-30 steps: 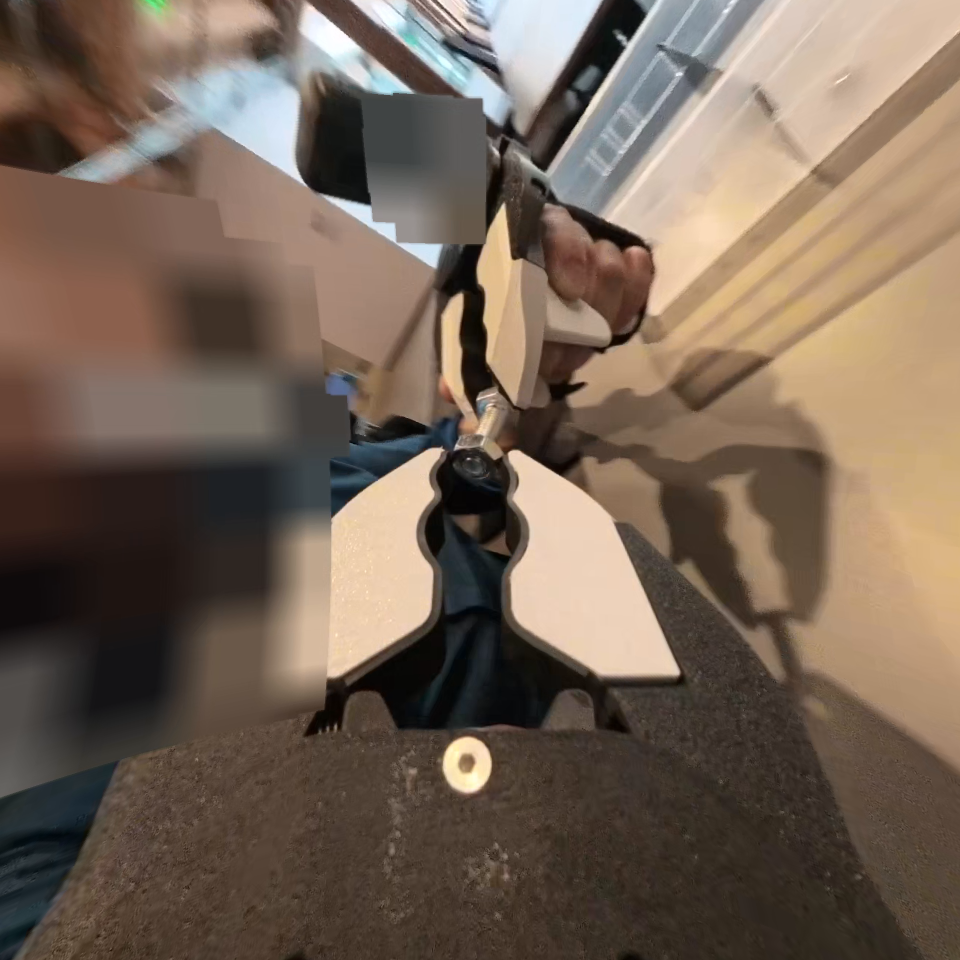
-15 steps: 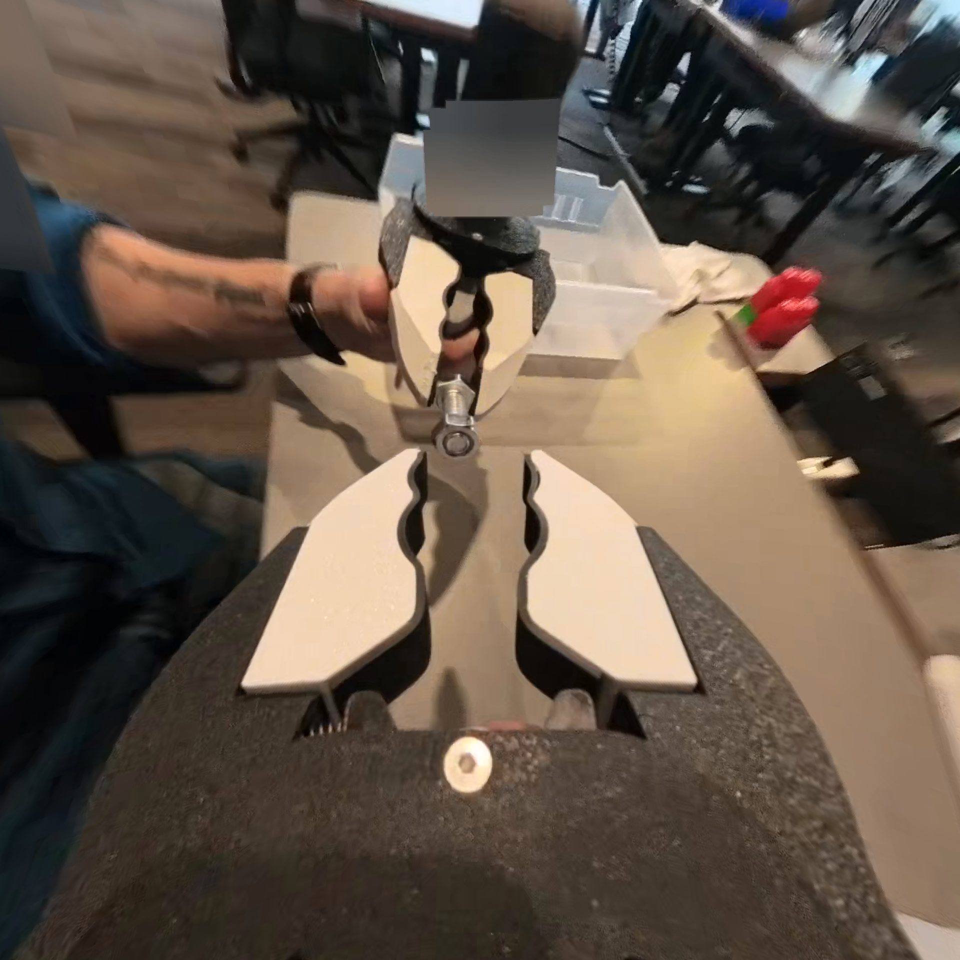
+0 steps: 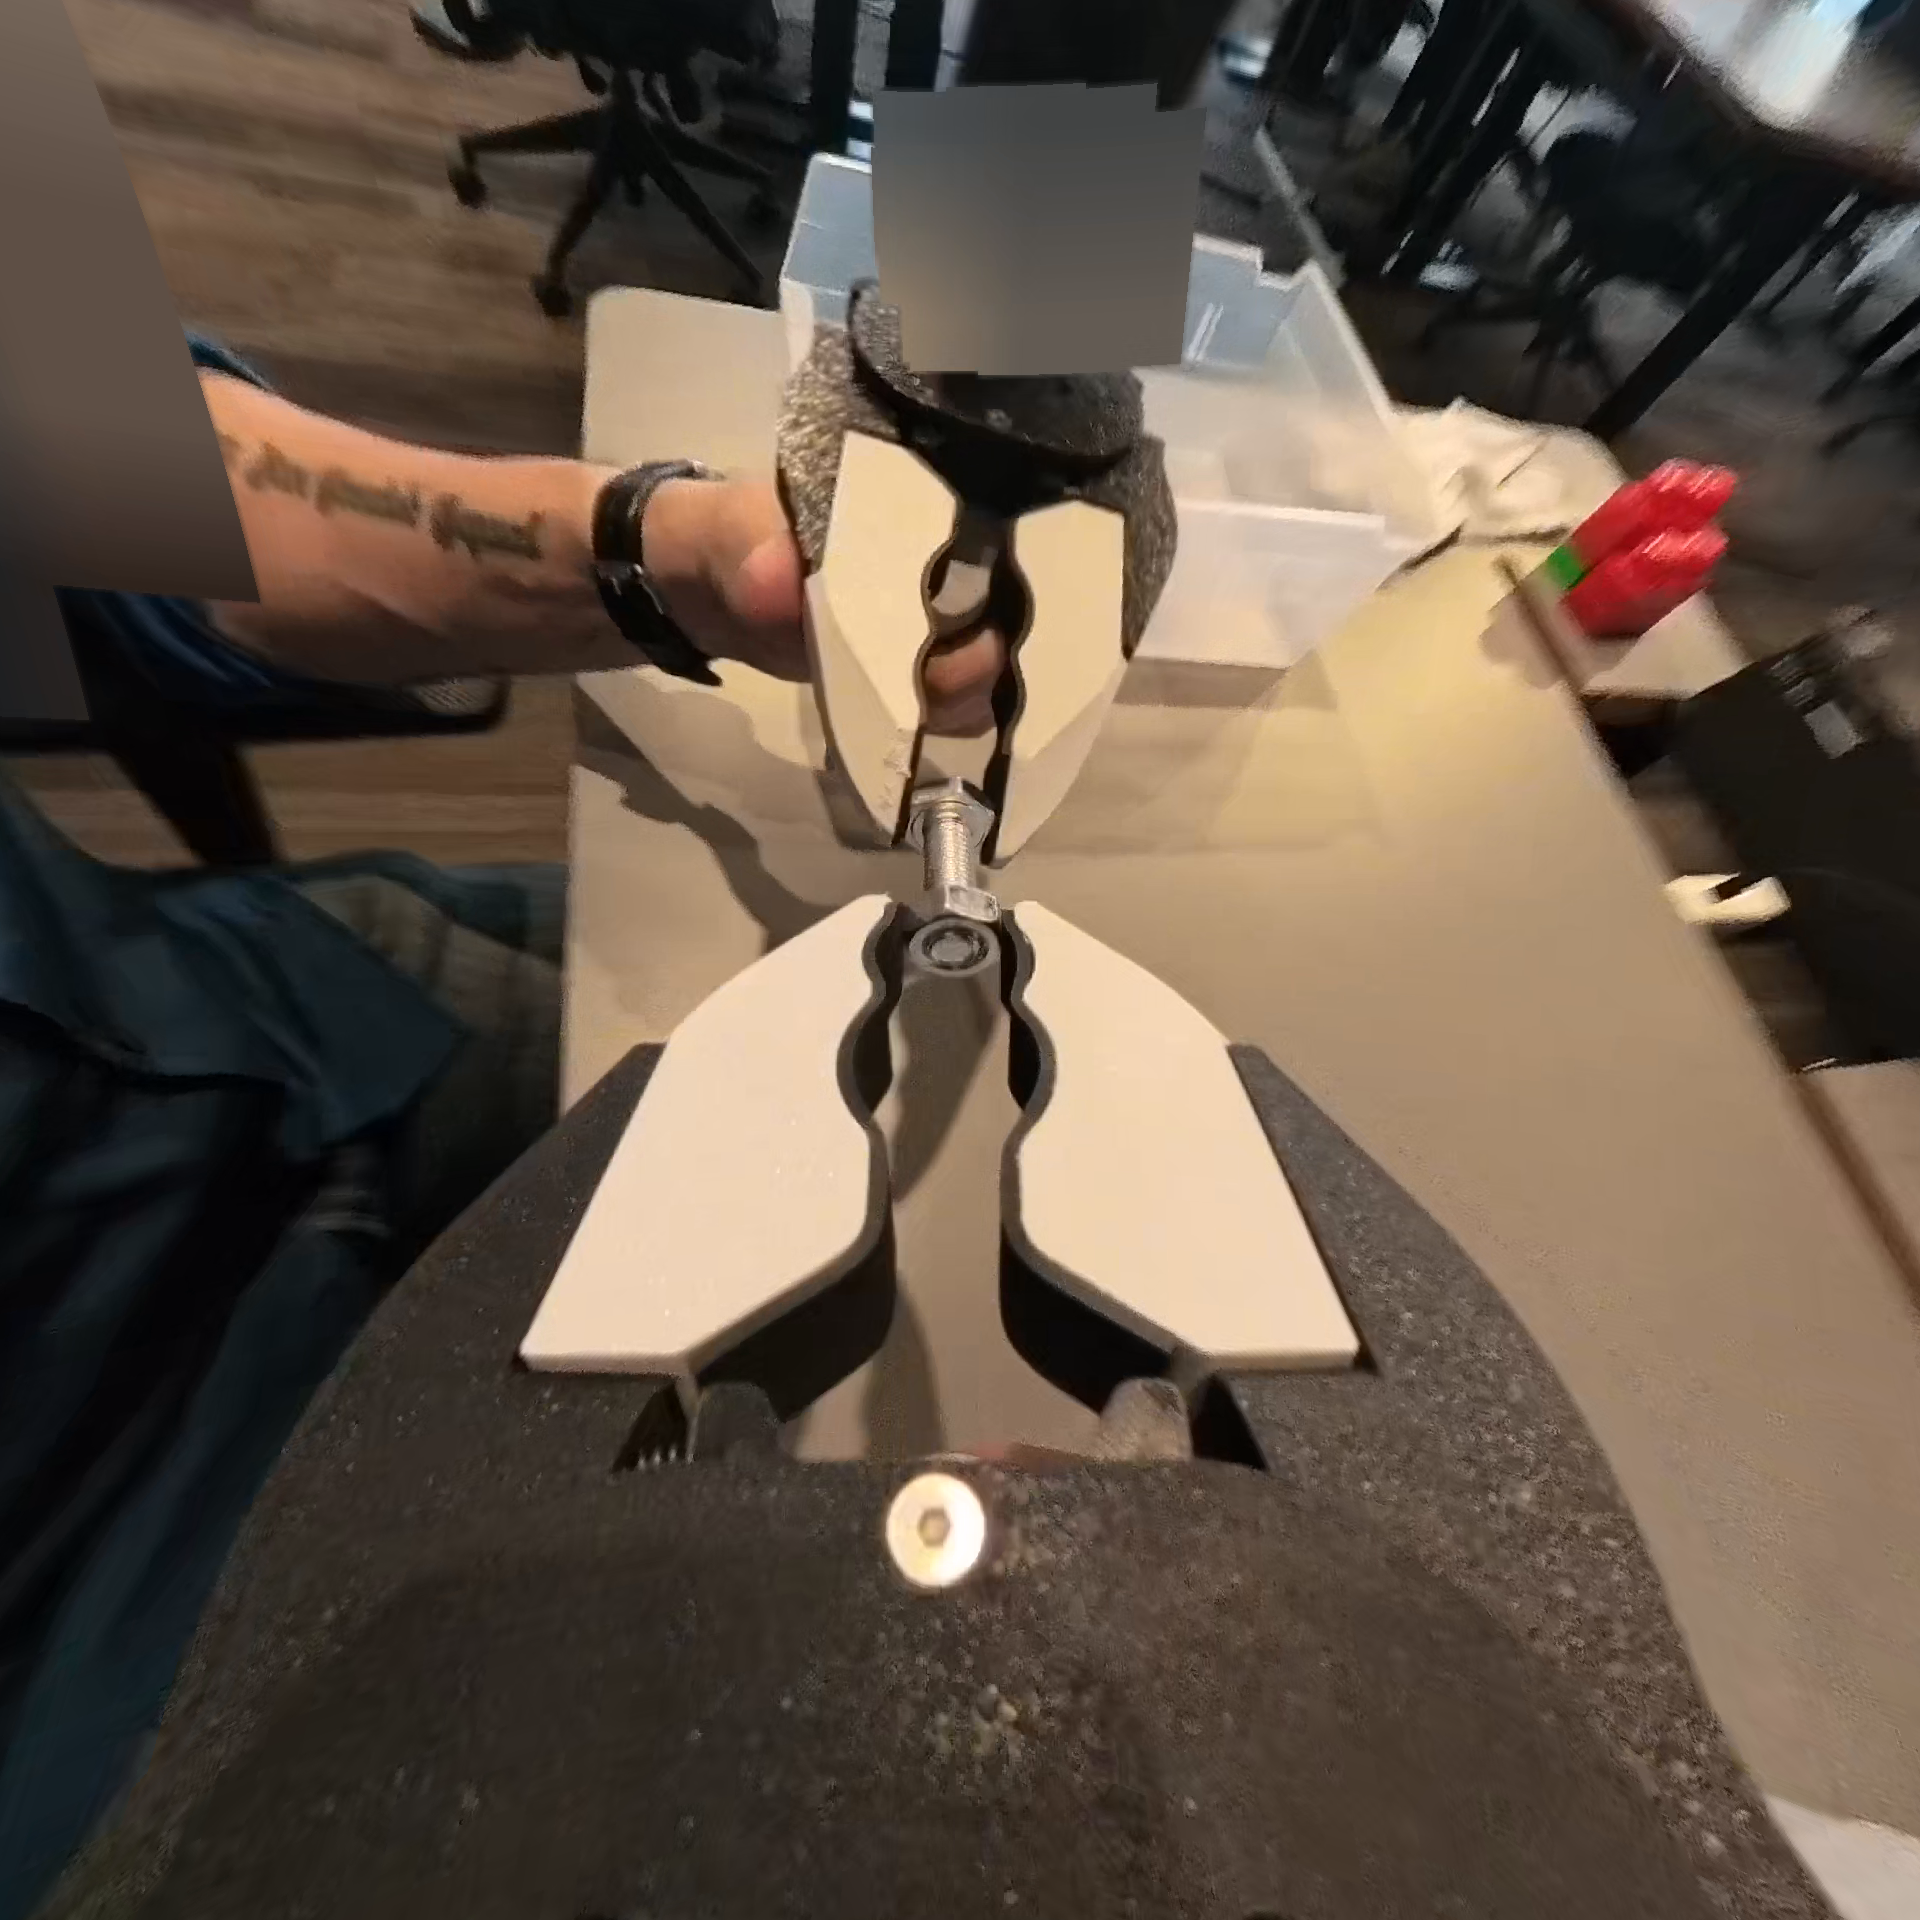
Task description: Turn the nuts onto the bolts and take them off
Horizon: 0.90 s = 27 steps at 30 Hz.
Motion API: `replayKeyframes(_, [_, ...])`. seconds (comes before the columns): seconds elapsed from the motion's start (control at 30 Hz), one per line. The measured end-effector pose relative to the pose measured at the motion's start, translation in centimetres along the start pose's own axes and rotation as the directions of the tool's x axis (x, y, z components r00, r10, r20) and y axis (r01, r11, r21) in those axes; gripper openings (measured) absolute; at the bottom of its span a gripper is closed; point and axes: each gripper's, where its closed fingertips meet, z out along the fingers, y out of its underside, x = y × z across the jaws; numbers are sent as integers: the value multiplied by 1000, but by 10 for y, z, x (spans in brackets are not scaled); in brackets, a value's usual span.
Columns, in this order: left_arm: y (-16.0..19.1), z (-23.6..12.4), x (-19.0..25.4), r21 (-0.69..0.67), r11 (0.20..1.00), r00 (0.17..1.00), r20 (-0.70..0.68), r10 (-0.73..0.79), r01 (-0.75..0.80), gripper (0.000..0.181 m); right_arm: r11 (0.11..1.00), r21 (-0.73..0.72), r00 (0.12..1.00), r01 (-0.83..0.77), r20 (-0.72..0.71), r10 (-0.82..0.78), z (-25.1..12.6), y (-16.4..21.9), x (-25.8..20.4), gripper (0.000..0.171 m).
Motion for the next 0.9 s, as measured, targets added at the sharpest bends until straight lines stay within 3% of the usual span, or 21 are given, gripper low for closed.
replayKeyframes(0.1, [3,1,0,-45,998,998,33,51,-49,17,955,-8,944,-297,150,295,-1,3,-1,17])
replayKeyframes(0.2, [5,0,-1,-74,993,995,50,92,-88,17,803,-49,751,-595,323,576,-2,5,-2,17])
replayKeyframes(0.27, [5,0,1,-87,990,992,50,117,-113,17,663,-108,563,-741,438,701,-3,5,-4,17])
replayKeyframes(0.37, [1,5,8,-73,986,987,42,154,-151,17,457,-202,251,-866,615,747,-8,-2,-8,18])
replayKeyframes(0.47, [0,4,11,-78,982,984,34,174,-171,17,394,-243,135,-886,678,723,-8,-3,-11,18])
replayKeyframes(0.57, [-3,4,10,-48,987,987,26,156,-155,17,462,-183,217,-868,696,684,-8,-7,-12,23])
replayKeyframes(0.7, [-4,1,6,-18,994,993,25,112,-111,17,685,28,599,-728,513,615,-5,-2,4,37])
replayKeyframes(0.83, [-6,-3,5,18,999,999,5,47,-47,17,903,150,899,-402,253,358,-10,-5,12,38])
replayKeyframes(0.9, [-7,-3,2,33,999,1000,-7,12,-12,17,972,133,977,-192,118,176,-10,-5,9,38])
